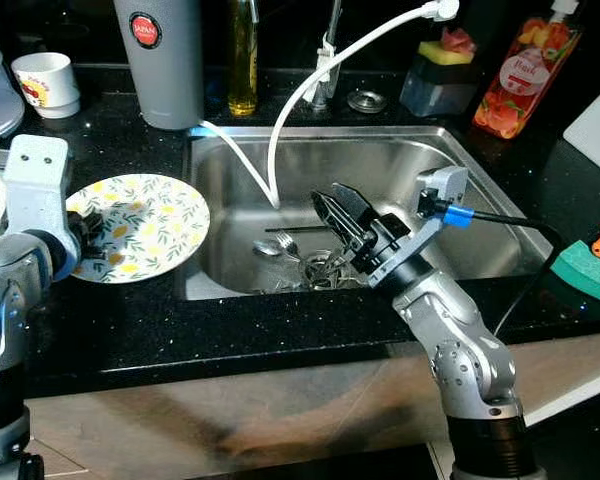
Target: Kitchen organization
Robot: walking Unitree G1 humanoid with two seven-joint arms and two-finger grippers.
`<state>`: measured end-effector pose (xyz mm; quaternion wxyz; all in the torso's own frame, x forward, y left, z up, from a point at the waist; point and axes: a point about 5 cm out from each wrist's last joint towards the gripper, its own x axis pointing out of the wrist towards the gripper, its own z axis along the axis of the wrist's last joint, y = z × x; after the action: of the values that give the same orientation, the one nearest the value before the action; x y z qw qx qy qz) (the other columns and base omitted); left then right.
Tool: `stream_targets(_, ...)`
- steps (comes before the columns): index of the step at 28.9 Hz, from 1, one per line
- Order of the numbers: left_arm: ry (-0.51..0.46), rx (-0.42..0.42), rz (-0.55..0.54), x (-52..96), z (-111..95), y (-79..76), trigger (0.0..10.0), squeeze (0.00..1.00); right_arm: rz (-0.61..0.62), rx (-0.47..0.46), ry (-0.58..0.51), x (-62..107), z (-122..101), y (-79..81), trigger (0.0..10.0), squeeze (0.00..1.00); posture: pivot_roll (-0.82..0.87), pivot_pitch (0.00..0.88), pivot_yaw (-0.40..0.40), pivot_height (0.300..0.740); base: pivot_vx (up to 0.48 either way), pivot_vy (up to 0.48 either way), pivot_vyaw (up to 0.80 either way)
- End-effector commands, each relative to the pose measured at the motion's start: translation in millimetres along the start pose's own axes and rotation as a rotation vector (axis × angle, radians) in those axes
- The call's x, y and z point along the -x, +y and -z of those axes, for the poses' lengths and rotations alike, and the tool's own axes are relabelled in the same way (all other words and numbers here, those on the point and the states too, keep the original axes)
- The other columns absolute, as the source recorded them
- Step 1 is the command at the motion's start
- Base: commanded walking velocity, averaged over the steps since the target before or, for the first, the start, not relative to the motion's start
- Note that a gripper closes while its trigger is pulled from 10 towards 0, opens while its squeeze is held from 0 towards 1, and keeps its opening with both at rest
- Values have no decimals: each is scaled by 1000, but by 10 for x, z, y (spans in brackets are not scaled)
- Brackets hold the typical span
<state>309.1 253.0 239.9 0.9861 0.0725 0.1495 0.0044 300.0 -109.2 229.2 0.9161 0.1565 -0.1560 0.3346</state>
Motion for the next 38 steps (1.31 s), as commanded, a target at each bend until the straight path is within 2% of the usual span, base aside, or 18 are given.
stream_targets(1,103,-25,-5,-198,202,-26,10000,0,8,7,1,-9,6,-25,10000,0,161,81,-50,740,0,0,0)
stream_targets(2,105,-27,-13,-370,219,-42,10000,0,6,9,-1,-19,-3,-20,10000,0,146,81,-53,740,0,0,0)
stream_targets(5,104,-28,-12,-425,219,-52,10000,0,6,10,-2,-21,-7,-20,10000,0,146,81,-53,740,0,0,0)
stream_targets(10,74,17,43,-757,134,-174,10000,0,-4,16,-9,-25,-45,14,10000,0,113,88,-55,740,0,0,0)
stream_targets(16,66,-10,89,-917,126,-343,10000,0,-2,22,-12,-9,-60,35,10000,0,89,92,-47,740,0,0,0)
stream_targets(19,42,-5,75,-941,96,-347,10000,0,1,22,-14,0,-65,33,10000,0,87,92,-47,740,0,0,0)
stream_targets(20,-8,-8,75,-959,33,-359,10000,0,3,22,-14,6,-65,33,10000,0,85,93,-46,740,0,0,0)
stream_targets(25,-104,-4,120,-984,-107,-438,10000,0,7,21,-13,14,-60,34,10000,0,86,92,-45,740,0,0,0)
stream_targets(27,-133,-10,212,-985,-153,-532,10000,0,9,20,-14,12,-57,35,10000,0,86,92,-45,740,0,0,0)
stream_targets(28,-133,-10,212,-985,-153,-532,10000,0,9,20,-14,12,-57,35,10000,0,86,92,-45,740,0,0,0)
stream_targets(31,-146,-18,382,-985,-138,-691,10000,0,9,16,-12,3,-41,34,10000,0,101,88,-47,740,0,0,0)
stream_targets(33,-186,-83,483,-953,-158,-803,10000,0,3,12,-13,-17,-37,39,10000,0,106,87,-50,740,0,0,0)
stream_targets(34,-186,-83,483,-953,-158,-803,10000,0,3,12,-13,-17,-37,39,10000,0,106,87,-50,740,0,0,0)
stream_targets(36,-249,-131,497,-919,-256,-801,10000,0,0,12,-15,-27,-44,41,10000,0,106,87,-50,740,0,0,0)
stream_targets(38,-337,-285,454,-811,-449,-674,10000,0,2,16,-17,-15,-53,38,10000,0,102,81,-41,740,0,0,0)
